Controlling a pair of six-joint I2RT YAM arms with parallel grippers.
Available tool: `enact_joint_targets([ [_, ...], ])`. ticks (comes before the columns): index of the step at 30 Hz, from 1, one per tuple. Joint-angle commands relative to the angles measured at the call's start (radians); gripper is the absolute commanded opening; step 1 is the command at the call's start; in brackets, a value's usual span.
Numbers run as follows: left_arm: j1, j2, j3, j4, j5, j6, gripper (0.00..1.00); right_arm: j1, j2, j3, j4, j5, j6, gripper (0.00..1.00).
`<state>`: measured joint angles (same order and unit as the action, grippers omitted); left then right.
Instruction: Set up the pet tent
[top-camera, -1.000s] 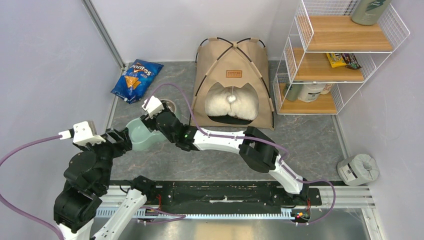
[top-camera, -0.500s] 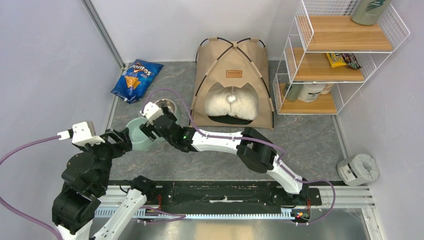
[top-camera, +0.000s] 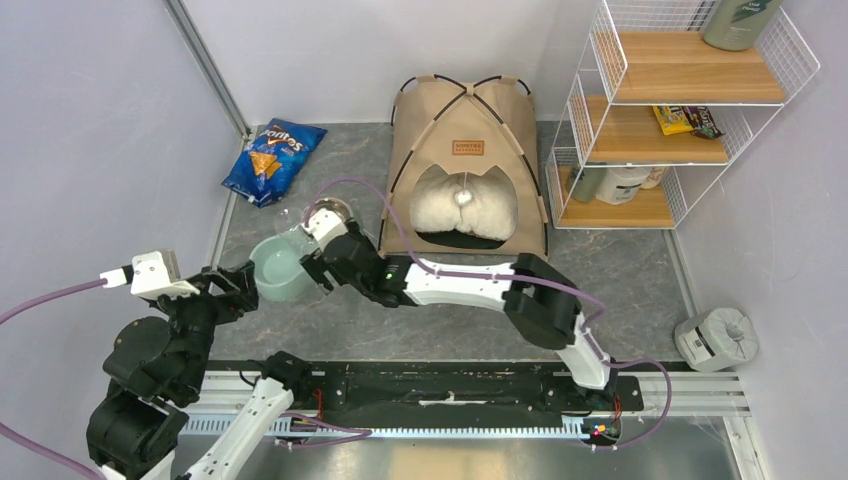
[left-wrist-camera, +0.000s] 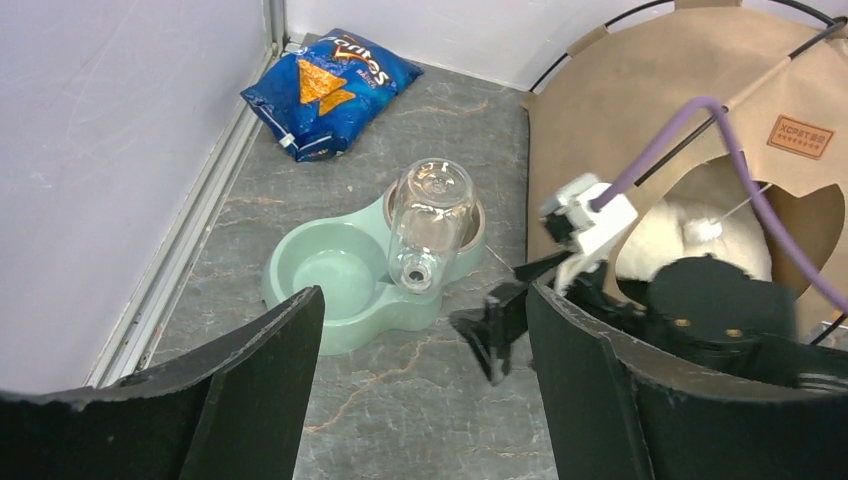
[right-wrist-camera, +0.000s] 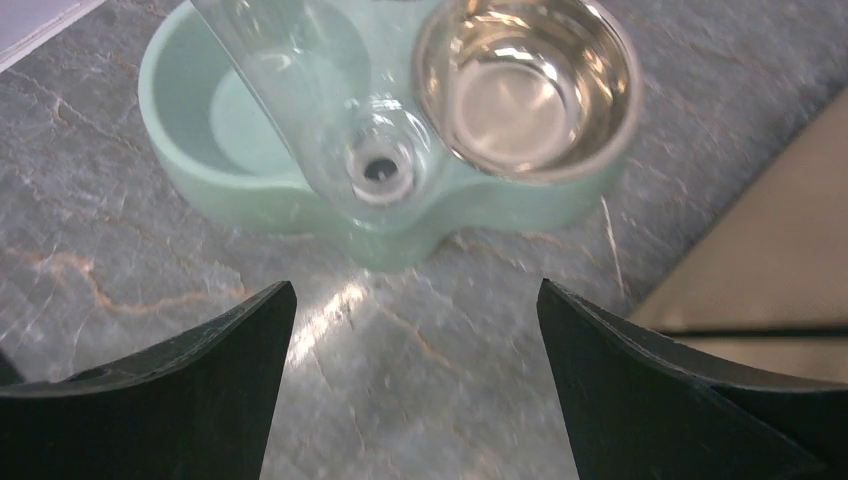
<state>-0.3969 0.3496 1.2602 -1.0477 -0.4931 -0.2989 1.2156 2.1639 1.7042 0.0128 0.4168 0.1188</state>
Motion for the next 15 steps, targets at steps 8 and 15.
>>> enact_joint_targets([
  [8,0.002,0.0,0.094,-0.145,0.151,-0.027,0.81,0.007,-0.345,-0.132,-0.613,0.156,0.411,0.97],
  [15,0.002,-0.05,0.137,-0.264,0.195,-0.068,0.81,0.079,-0.575,-0.256,-1.04,0.302,0.652,0.97],
])
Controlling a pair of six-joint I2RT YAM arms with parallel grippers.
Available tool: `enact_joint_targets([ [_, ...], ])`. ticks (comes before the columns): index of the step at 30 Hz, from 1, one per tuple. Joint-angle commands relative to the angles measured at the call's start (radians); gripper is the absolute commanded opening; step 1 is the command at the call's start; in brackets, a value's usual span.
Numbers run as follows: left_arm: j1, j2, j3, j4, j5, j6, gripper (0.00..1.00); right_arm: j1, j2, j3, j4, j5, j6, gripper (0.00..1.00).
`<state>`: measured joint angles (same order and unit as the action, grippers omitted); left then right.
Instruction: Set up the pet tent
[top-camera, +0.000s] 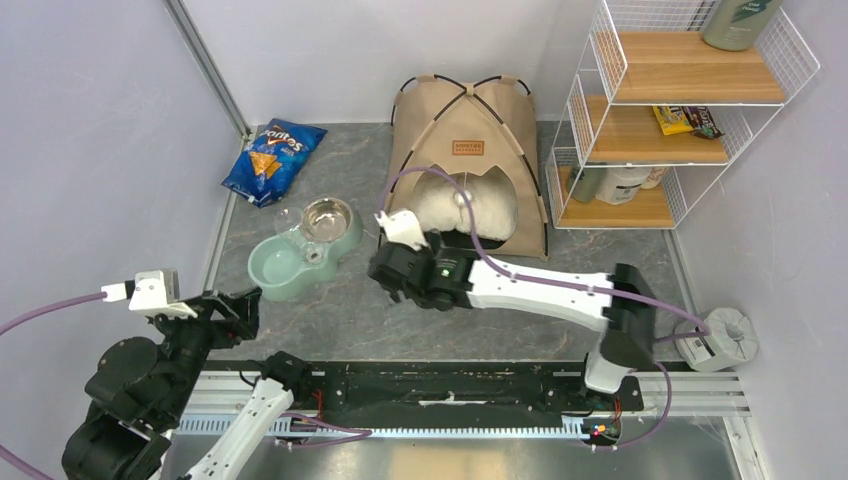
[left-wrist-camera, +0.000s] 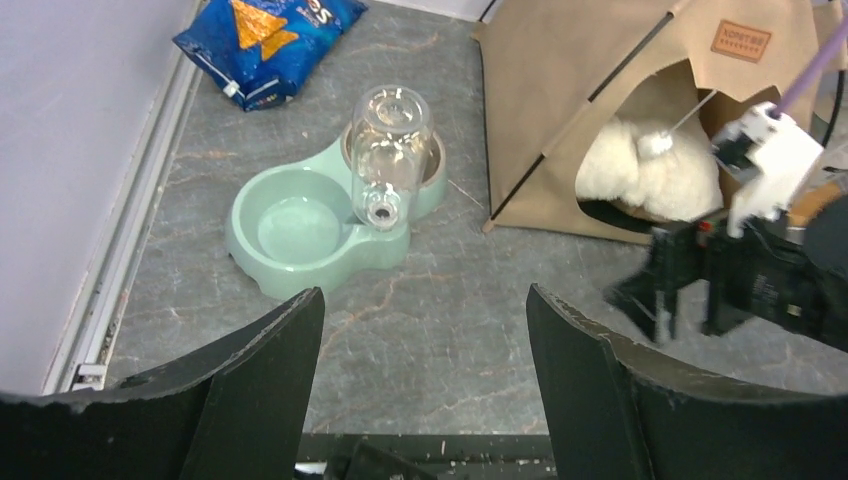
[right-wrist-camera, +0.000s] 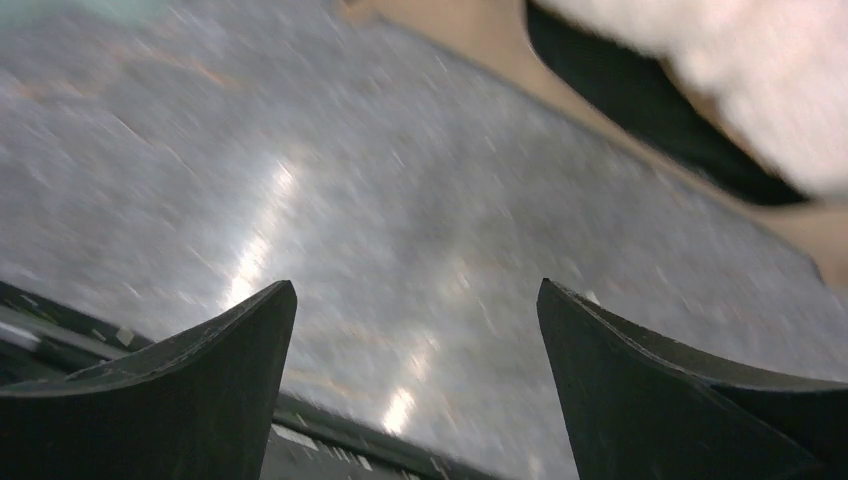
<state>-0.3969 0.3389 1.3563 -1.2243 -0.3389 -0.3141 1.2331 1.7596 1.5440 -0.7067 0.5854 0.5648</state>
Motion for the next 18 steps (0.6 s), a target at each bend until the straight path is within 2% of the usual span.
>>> enact_joint_targets([
  [1,0.002,-0.049,0.045,-0.103,0.045,-0.063,0.81,0.079,-0.222,-0.13,-0.346,0.141,0.256,0.97],
  [6,0.002,-0.095,0.047,-0.181,0.097,-0.108,0.8,0.148,-0.529,-0.292,-0.475,0.132,0.475,0.97],
  [10,0.002,-0.124,0.035,-0.233,0.121,-0.116,0.8,0.203,-0.768,-0.366,-0.581,0.144,0.589,0.97],
  [13,0.002,-0.143,0.028,-0.26,0.116,-0.116,0.8,0.22,-0.921,-0.379,-0.601,0.143,0.568,0.97],
  [18,0.002,-0.154,0.012,-0.28,0.118,-0.118,0.8,0.22,-1.062,-0.349,-0.517,0.141,0.385,0.97],
])
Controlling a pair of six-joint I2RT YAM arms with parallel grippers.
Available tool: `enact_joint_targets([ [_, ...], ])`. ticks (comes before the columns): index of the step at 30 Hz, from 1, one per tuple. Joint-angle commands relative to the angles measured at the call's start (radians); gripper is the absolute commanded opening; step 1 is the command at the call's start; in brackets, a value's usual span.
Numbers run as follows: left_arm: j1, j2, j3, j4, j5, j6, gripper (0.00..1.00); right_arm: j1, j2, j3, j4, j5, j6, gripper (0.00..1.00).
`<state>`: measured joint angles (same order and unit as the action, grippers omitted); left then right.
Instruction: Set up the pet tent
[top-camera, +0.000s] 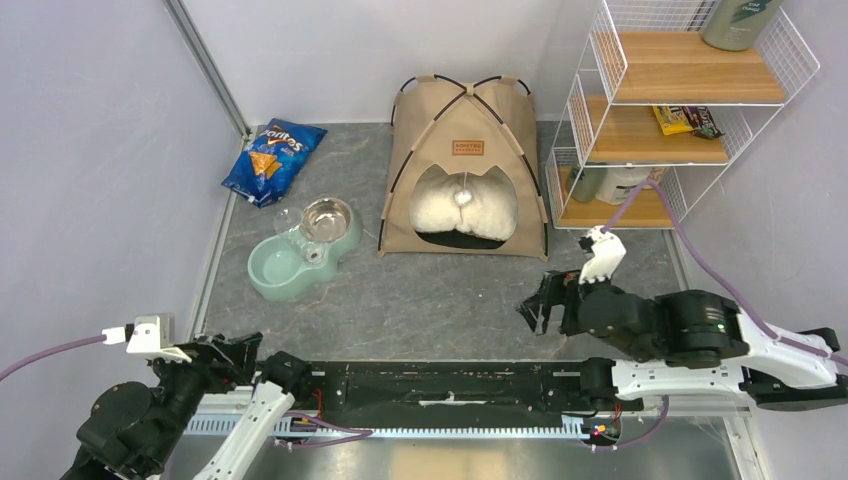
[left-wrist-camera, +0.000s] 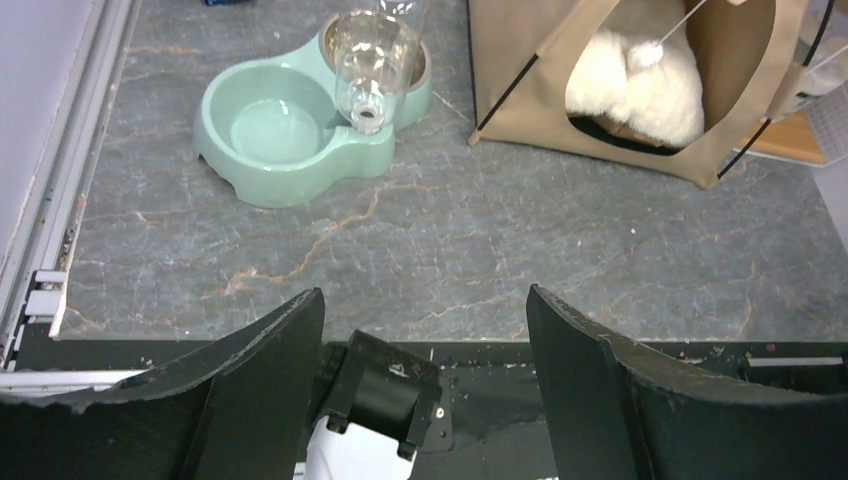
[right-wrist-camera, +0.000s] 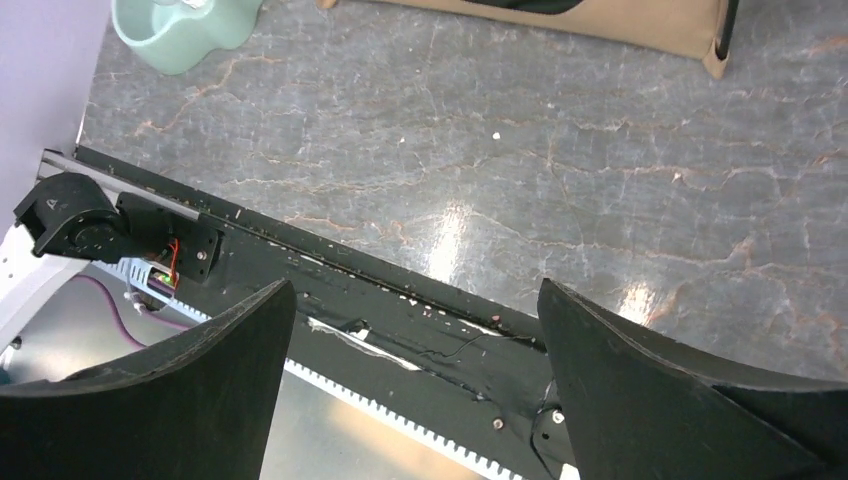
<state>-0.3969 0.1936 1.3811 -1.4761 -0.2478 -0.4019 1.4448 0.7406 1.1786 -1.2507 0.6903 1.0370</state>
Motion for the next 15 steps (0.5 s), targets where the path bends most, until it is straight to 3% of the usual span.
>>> enact_joint_targets([
  [1,0.002,-0.009,-0.011,-0.03,0.03,-0.031,0.8,0.008,-0.051,0.034,0.027,0.046,-0.106,0.97],
  [8,0.002,-0.018,-0.007,-0.036,0.011,-0.034,0.8,0.008,-0.05,0.15,0.057,0.079,-0.251,0.97],
  [15,0.003,-0.028,-0.008,-0.049,0.002,-0.048,0.8,0.008,-0.082,0.143,0.14,0.023,-0.316,0.97],
])
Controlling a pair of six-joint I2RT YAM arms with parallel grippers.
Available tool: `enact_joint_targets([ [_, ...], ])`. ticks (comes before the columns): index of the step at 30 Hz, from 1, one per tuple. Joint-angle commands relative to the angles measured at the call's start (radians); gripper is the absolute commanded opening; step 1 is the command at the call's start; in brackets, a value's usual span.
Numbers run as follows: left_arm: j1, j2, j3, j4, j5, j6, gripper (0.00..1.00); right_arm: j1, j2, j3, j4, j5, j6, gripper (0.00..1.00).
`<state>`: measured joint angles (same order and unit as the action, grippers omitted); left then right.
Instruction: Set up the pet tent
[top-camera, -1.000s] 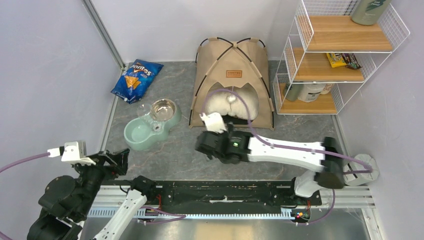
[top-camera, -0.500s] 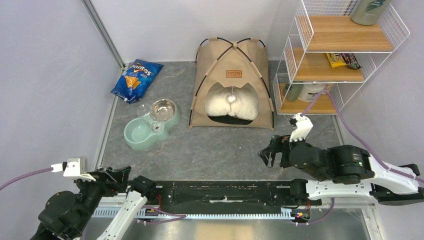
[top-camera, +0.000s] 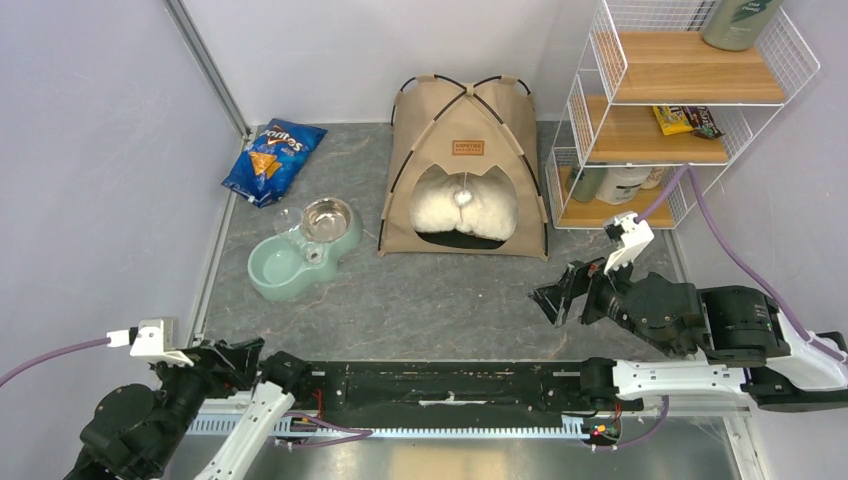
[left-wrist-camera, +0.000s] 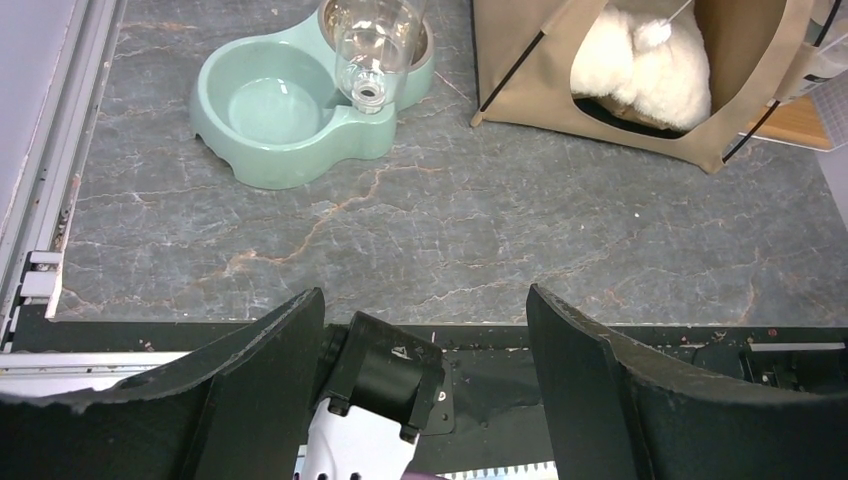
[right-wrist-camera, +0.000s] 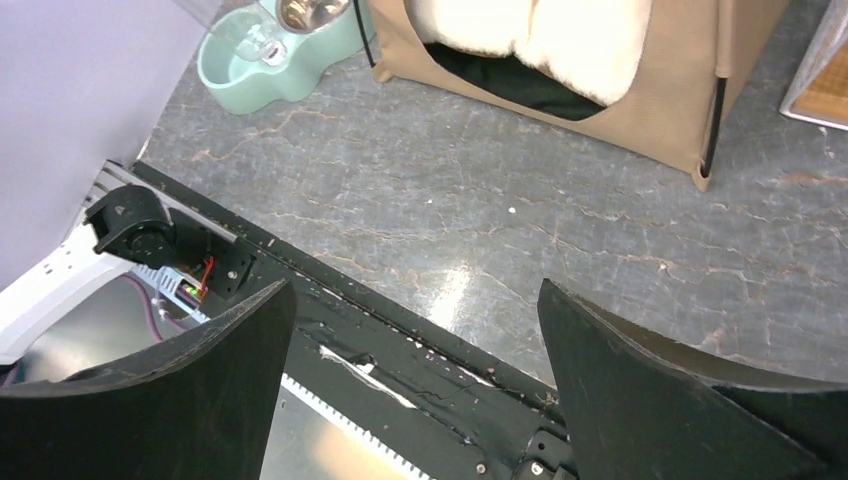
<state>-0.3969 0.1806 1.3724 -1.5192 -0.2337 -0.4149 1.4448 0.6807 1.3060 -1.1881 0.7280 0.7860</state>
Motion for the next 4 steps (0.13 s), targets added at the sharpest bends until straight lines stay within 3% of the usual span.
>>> enact_joint_targets([
  [1,0.002,-0.016,0.001,-0.008,-0.012,-0.036,0.8,0.008,-0.027,0.008,0.088,-0.019,-0.068,0.97],
  [4,0.002,-0.012,0.002,-0.011,-0.009,-0.034,0.8,0.008,-0.041,-0.007,0.109,-0.013,-0.068,0.97],
])
